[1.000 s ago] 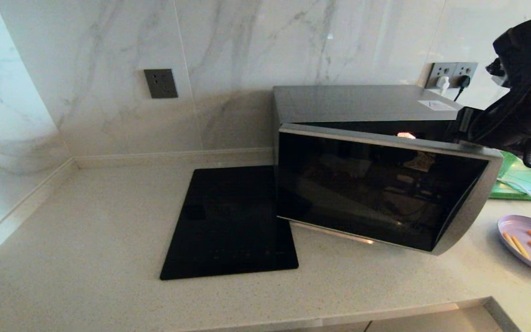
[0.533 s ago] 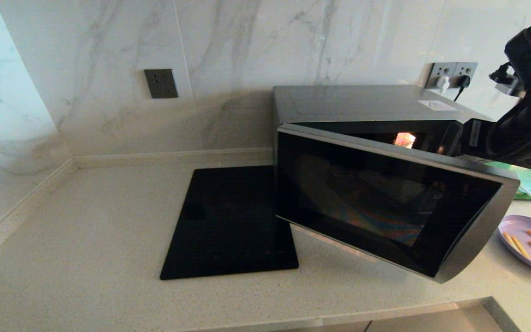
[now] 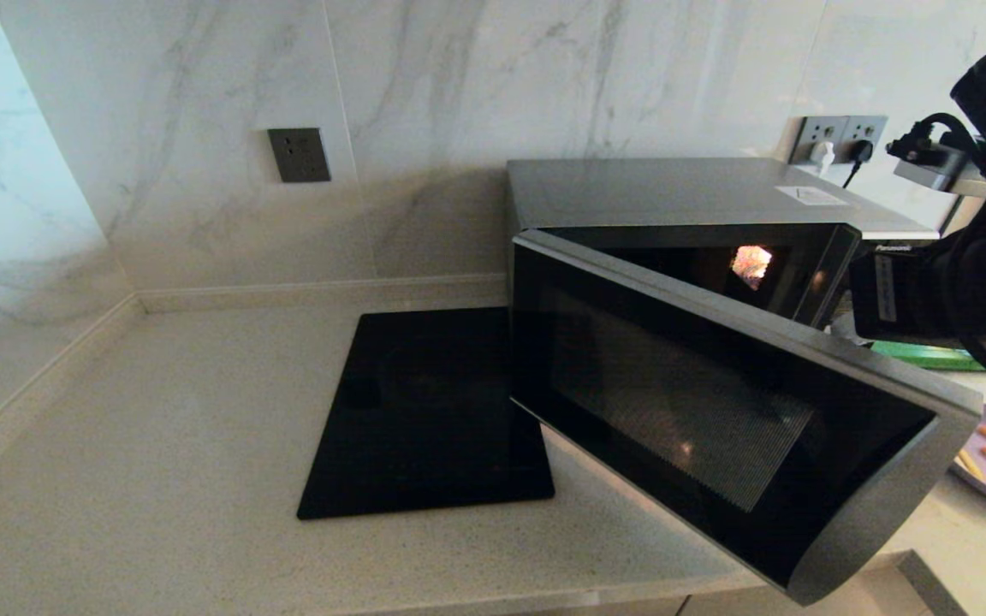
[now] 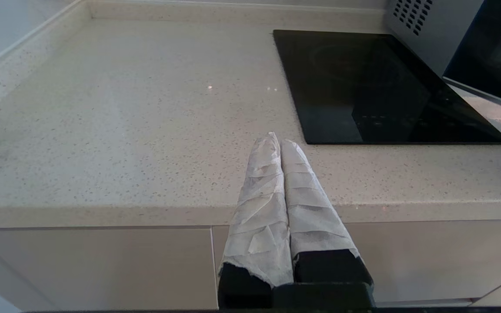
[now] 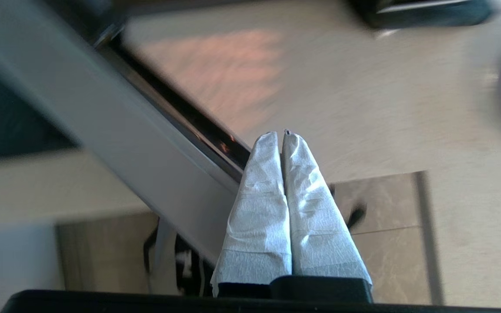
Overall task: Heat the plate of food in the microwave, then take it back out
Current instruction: Open the microwave oven
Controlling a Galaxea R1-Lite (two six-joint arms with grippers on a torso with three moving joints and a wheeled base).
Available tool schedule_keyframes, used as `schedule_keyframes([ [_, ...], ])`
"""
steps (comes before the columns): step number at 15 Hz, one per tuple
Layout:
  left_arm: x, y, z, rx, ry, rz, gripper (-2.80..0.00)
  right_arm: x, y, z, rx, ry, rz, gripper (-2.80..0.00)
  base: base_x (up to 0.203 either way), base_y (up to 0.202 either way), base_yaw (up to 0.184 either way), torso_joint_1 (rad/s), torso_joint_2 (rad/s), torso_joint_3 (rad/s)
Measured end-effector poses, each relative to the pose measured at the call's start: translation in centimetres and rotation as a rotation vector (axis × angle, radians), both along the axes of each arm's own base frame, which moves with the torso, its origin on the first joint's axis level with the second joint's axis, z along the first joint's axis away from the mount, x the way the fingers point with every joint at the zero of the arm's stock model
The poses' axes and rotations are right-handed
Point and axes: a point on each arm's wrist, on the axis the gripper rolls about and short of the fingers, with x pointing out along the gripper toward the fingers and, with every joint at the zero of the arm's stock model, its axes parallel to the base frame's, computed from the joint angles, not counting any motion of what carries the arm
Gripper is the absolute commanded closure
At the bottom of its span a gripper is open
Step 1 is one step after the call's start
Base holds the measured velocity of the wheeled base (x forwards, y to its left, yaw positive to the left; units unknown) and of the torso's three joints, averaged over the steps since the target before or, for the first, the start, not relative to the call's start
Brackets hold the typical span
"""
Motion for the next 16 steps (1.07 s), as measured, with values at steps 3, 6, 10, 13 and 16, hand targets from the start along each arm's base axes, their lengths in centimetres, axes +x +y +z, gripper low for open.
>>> schedule_keyframes([
  [3, 0.0, 0.0, 0.0, 0.000, 0.000, -0.001, 0.00, -1.8, 0.9, -0.1, -0.002, 0.003, 0.051, 0.00, 0.000, 0.000, 0.000, 0.000, 0.00, 0.000],
  [6, 0.0, 0.0, 0.0, 0.000, 0.000, -0.001, 0.00, -2.4, 0.8, -0.3, -0.011, 0.000, 0.049, 0.00, 0.000, 0.000, 0.000, 0.000, 0.00, 0.000],
  [10, 0.0, 0.0, 0.0, 0.000, 0.000, -0.001, 0.00, -2.9, 0.2, 0.2, -0.032, -0.028, 0.020, 0.00, 0.000, 0.000, 0.000, 0.000, 0.00, 0.000],
  [13, 0.0, 0.0, 0.0, 0.000, 0.000, -0.001, 0.00, -3.1, -2.2, 0.9, -0.100, 0.011, -0.106, 0.00, 0.000, 0.000, 0.000, 0.000, 0.00, 0.000],
  [16, 0.0, 0.0, 0.0, 0.000, 0.000, -0.001, 0.00, -3.2, -6.1, 1.2, -0.155, 0.113, -0.302, 0.00, 0.000, 0.000, 0.000, 0.000, 0.00, 0.000],
])
